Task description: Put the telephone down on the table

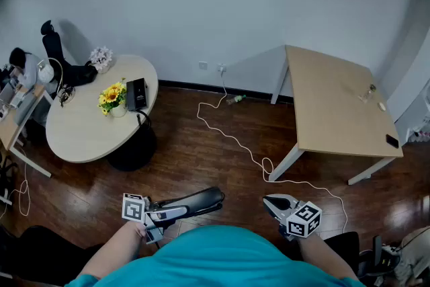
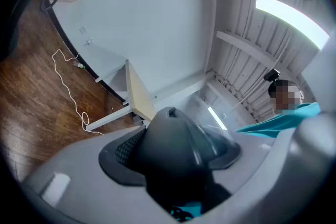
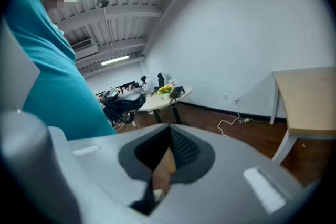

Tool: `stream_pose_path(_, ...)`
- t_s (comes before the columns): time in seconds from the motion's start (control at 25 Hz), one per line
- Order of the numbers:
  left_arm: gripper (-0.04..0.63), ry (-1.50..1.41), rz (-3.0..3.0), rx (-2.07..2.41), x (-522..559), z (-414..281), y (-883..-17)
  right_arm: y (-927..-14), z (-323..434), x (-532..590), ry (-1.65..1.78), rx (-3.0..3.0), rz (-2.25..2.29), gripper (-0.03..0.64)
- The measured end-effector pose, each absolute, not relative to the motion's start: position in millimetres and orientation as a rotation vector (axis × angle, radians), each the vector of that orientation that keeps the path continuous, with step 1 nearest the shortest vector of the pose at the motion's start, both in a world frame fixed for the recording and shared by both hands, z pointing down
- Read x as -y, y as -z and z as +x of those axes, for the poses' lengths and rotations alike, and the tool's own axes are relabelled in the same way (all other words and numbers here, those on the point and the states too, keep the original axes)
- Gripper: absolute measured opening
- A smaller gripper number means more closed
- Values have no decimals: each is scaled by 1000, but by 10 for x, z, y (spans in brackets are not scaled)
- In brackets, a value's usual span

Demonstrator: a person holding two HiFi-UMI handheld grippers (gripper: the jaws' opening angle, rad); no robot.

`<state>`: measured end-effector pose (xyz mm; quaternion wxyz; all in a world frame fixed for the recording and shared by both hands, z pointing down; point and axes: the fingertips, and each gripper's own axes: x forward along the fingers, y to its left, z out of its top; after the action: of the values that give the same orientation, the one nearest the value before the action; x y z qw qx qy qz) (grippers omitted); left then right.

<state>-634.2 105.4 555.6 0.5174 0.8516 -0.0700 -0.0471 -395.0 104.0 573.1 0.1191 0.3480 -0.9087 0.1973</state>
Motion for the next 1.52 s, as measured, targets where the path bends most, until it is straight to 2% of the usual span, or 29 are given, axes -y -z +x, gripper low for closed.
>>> stream_pose_path(0.32, 307, 116, 2019, 107, -1070, -5897, -5465, -5678, -3544, -1124, -578, 2649, 1049, 3)
stream_pose_path(0.88, 307, 120, 2023, -32, -877, -4483, -5245, -5604, -2042, -1238, -566, 2554, 1227, 3)
stream_pose_path(1.16, 307, 102, 2035, -130, -199, -4097, -5258, -5468, -1660, -696, -562, 2512, 1350, 3)
stream_pose_path(1.52, 307, -88, 2063, -290, 575, -3543, -5356, -5295, -1206, -129, -600, 2438, 1557, 3)
